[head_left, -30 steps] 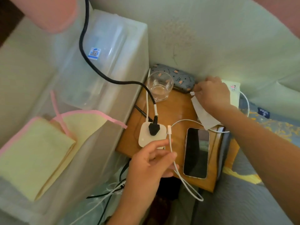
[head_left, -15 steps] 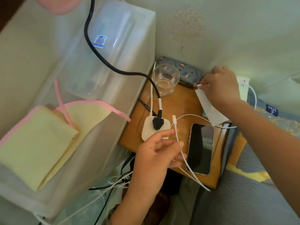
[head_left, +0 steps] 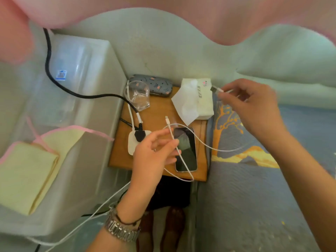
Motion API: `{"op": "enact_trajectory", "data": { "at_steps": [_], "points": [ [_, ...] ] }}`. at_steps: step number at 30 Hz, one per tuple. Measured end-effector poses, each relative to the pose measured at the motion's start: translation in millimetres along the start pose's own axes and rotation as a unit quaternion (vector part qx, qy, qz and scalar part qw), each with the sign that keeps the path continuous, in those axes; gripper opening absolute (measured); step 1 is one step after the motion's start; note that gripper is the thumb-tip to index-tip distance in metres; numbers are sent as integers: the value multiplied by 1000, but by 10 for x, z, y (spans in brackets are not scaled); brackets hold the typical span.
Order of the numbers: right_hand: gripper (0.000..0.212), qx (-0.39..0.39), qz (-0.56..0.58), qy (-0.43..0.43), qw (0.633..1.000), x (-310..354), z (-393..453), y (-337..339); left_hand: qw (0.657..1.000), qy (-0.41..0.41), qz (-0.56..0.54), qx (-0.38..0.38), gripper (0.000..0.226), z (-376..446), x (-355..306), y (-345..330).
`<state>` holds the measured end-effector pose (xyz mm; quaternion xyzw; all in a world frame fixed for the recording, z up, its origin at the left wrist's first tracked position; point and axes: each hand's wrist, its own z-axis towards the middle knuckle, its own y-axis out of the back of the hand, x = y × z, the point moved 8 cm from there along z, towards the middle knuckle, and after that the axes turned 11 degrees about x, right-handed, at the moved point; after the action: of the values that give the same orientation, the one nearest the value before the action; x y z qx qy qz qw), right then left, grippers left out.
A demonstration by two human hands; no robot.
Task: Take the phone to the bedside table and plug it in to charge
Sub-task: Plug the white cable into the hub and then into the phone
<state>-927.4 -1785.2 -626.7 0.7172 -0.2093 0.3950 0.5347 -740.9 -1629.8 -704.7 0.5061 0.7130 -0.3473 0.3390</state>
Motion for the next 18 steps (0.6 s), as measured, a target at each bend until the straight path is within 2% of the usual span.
{"op": "enact_trajectory", "data": {
  "at_steps": [3,7,12,18],
  "points": [
    [6,9,48,-33,998,-169,-517,93,1000,-13,22,3,24,44,-17,-133],
    [18,-18,121,-80,989,-436,-1081,79,998,-11,63,25,23,195,93,-386],
    [20,-66,207,-120,969,-679,-1497,-55,992,42,103,63,22,473,454,-687],
    [16,-104,268,-149,946,-812,-1683,-180,984,102,133,63,25,604,893,-912]
  ]
}}
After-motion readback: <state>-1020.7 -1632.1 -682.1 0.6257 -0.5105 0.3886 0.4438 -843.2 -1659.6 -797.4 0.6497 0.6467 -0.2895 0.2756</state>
